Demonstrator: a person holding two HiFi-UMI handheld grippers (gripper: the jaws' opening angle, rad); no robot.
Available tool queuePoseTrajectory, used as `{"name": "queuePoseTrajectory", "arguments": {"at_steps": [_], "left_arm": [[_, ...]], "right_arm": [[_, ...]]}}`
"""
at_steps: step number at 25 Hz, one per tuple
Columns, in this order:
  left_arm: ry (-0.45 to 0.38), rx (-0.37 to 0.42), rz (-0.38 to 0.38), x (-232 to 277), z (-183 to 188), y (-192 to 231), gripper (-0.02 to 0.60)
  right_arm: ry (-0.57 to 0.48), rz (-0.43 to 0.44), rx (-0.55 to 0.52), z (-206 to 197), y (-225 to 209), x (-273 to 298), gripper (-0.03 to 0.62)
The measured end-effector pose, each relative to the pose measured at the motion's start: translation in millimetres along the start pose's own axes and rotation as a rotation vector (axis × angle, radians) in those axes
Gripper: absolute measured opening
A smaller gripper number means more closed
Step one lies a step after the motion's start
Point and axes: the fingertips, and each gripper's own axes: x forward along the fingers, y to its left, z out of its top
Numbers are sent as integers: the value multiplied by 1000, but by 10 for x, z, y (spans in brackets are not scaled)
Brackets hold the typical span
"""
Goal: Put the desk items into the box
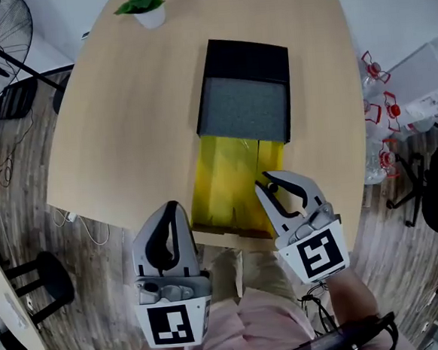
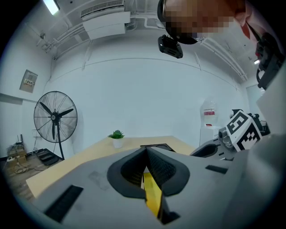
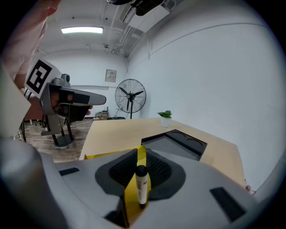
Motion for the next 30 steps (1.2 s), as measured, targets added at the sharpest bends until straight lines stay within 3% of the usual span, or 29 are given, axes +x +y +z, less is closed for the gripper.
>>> {"name": "queuePoseTrajectory", "arguments": {"at_steps": [9, 16, 30], "left_arm": [[26, -29, 43, 125, -49, 222, 11], [60, -43, 65, 242, -153, 374, 11], [15, -36, 83, 185, 12, 535, 11]], "right_arm": [[6, 33, -22, 72, -5, 328, 64], [10, 66, -16, 100, -28, 571, 113], [-31, 36, -19, 365, -54, 566, 115]]}}
